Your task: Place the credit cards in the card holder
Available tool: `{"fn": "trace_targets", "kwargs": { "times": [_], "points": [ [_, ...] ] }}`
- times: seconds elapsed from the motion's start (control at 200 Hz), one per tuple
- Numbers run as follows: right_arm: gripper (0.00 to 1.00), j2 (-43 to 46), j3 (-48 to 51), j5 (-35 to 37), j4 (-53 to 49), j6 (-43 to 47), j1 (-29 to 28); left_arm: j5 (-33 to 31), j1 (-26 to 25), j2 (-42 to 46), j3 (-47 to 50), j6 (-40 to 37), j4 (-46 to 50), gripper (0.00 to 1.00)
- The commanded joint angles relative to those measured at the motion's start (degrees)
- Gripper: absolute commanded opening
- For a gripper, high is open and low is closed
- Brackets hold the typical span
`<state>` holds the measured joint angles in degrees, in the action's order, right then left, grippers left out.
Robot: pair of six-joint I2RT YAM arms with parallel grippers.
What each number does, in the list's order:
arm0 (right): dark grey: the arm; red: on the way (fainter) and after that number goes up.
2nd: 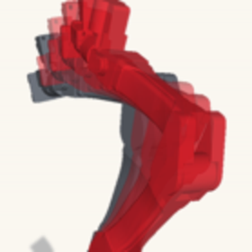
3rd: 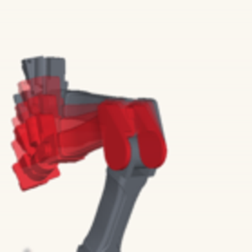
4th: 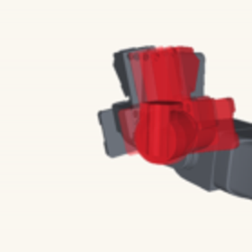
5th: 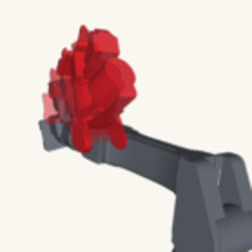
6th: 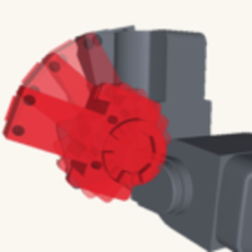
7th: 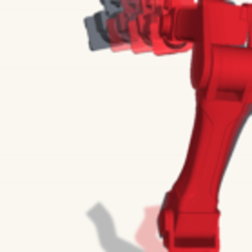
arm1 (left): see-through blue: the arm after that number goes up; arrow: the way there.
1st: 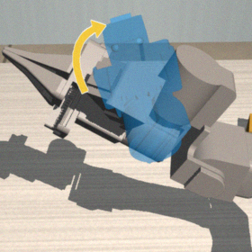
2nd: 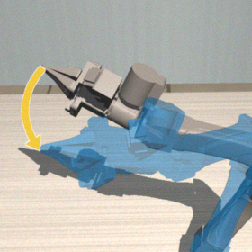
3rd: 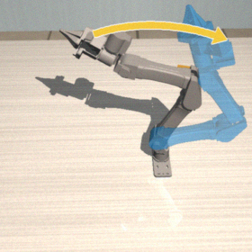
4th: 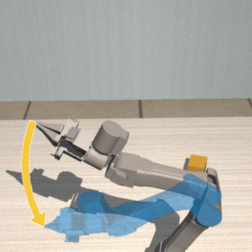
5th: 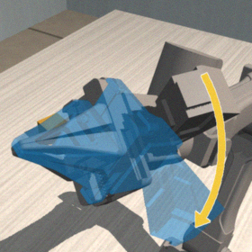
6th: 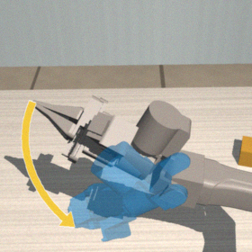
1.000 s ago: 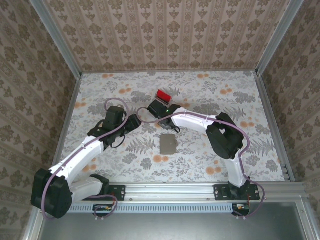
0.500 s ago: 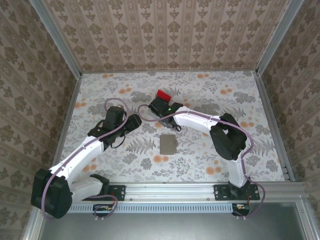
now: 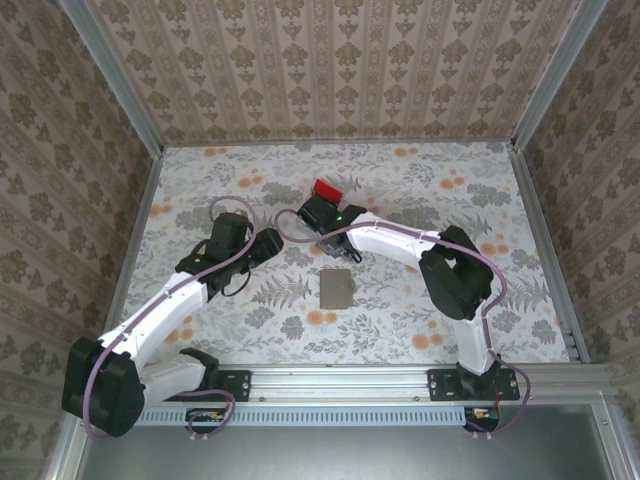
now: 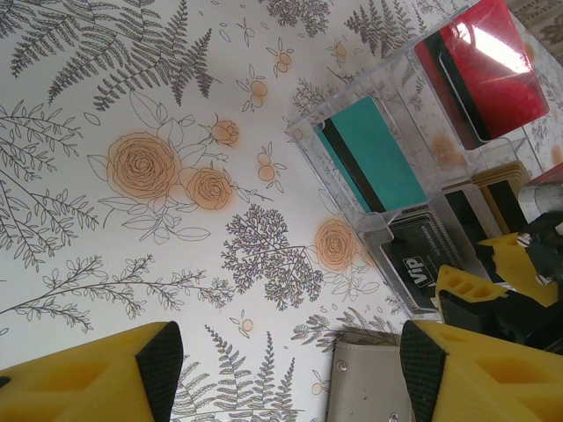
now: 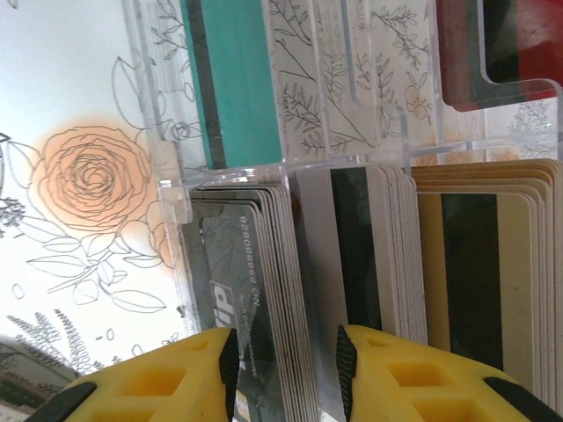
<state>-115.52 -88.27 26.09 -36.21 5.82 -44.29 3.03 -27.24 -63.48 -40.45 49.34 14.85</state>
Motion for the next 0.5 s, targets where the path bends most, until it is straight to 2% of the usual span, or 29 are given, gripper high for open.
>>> {"fn": "trace_targets", "kwargs": {
  "times": [0.0, 0.21, 0.495],
  "points": [
    [0.40, -2.0, -0.8, 4.4, -1.3, 0.6, 0.1, -0.3, 0.5, 0.0, 0.5, 0.6, -0.8, 0.70],
    [0.42, -4.1, -1.2, 5.7, -1.3, 1.1, 0.0, -0.3, 0.4, -0.1, 0.5, 0.7, -0.8, 0.70],
    [0.39, -4.5, -0.4, 8.3, -0.3, 1.7, -0.3, 0.0, 0.4, -0.6, 0.4, 0.7, -0.9, 0.70]
  ]
}}
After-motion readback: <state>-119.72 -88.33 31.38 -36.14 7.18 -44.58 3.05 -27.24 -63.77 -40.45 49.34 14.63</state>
